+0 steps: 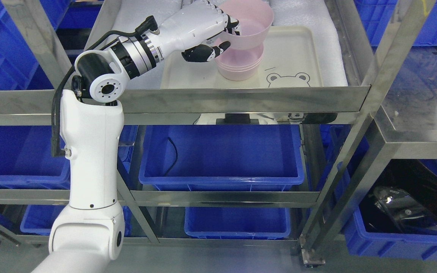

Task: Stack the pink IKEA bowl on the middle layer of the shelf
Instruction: 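Lower the pink bowl onto the frog-print tray with the left hand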

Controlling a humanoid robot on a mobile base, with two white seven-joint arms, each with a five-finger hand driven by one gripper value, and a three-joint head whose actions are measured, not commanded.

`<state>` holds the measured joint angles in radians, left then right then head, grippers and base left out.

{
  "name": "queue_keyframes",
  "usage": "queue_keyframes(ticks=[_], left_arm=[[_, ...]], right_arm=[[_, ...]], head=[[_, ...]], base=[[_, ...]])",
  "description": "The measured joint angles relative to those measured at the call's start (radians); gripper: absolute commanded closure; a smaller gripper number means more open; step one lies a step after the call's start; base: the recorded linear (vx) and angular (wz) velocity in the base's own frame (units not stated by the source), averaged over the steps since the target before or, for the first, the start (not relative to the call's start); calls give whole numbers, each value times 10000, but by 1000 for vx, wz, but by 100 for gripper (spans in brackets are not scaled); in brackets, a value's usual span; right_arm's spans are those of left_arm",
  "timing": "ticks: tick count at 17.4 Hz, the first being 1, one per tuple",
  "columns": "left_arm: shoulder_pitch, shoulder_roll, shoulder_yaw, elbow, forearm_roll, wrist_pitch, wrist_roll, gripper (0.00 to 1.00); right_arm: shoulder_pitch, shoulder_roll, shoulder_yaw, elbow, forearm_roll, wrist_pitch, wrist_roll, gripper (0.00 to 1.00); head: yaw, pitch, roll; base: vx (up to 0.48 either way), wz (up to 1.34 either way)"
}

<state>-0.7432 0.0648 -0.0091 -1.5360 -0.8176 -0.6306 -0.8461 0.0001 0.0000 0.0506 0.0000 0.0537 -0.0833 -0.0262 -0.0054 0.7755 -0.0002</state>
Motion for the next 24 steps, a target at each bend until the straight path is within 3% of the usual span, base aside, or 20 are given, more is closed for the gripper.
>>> queue_keyframes(ticks=[24], left_arm=[[-126,597,-716,426,-402,-71,-381,97]], right_arm=[[0,0,0,0,0,0,6,0]], head=[[0,0,0]], base=[[9,-11]])
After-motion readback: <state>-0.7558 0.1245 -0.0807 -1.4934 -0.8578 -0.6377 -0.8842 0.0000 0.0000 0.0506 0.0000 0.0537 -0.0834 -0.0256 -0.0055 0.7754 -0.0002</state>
